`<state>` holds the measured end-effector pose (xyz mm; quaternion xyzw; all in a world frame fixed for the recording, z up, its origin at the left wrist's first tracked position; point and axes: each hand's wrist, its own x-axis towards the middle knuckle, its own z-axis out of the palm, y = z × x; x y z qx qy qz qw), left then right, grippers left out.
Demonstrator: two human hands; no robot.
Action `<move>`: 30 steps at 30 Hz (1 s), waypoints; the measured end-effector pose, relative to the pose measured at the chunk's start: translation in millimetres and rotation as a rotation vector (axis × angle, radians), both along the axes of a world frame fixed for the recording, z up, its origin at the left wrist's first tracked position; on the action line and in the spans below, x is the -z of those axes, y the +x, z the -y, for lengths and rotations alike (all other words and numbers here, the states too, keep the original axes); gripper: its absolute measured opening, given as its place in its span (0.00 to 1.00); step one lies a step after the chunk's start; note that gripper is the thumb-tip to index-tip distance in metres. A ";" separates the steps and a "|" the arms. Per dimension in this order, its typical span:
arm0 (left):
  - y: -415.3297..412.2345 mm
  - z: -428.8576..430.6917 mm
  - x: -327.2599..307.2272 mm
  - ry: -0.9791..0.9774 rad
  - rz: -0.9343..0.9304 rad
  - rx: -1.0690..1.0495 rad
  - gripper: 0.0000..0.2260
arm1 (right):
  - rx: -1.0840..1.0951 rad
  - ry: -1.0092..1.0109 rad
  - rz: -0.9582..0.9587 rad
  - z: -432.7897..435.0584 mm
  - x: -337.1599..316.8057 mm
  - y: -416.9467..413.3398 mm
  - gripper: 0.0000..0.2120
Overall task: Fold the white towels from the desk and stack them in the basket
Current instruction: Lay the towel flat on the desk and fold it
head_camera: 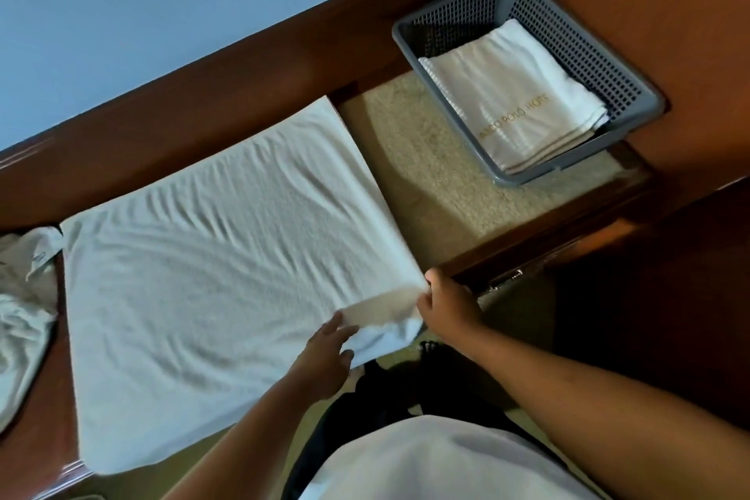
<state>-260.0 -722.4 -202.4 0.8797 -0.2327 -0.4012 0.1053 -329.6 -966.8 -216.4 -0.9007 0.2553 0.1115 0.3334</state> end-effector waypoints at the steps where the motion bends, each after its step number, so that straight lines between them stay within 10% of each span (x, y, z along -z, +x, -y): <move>1: -1.4 2.7 -0.9 -0.004 0.003 -0.016 0.23 | -0.040 0.030 0.034 -4.7 0.1 -5.5 0.11; 16: -10.2 5.5 -9.0 0.047 -0.009 -0.036 0.25 | -0.531 0.023 -0.553 12.9 6.1 -37.9 0.14; 25: -4.9 5.7 -4.3 0.058 -0.026 -0.051 0.25 | -0.727 -0.010 -0.022 -5.4 -42.4 -43.9 0.13; 30: -9.3 12.5 -18.1 -0.134 0.038 -0.179 0.24 | -0.622 0.183 -0.038 -7.7 -43.4 -45.0 0.10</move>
